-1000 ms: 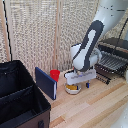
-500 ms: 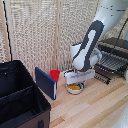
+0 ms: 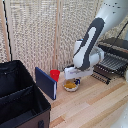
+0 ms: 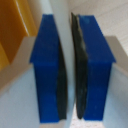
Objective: Gently stretch your hand towards the oven tray's handle, obtaining a firm grip, and draw it cautiously out of the oven. Transition your grip to the hot dog bowl, gingerly seizing the edge, and elevate it from the surface. Hover the bowl over the tray, delicately lower it, and temper your grip, establishing the bowl's equilibrium.
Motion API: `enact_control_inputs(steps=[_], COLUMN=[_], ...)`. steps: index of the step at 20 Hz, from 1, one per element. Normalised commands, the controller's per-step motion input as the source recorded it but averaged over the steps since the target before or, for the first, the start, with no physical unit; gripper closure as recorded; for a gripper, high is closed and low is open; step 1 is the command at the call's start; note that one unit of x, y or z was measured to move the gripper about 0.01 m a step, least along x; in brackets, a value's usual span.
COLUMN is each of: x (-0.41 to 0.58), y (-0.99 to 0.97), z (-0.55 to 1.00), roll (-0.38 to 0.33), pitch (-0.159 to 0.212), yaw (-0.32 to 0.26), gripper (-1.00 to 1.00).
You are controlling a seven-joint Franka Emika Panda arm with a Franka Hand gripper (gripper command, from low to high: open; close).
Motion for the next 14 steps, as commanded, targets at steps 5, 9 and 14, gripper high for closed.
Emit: enact_control_inputs(steps=[5, 9, 14], x=[0.371, 0.535, 0.545], y=[-0.06, -0.09, -0.09], z=[0.57, 0.78, 0.91], roll=[0.131, 0.064, -0.002], pitch=[0.082, 0.09, 0.108], yaw=[-0.058, -0.106, -0.153], gripper=[1.0, 1.0, 1.0])
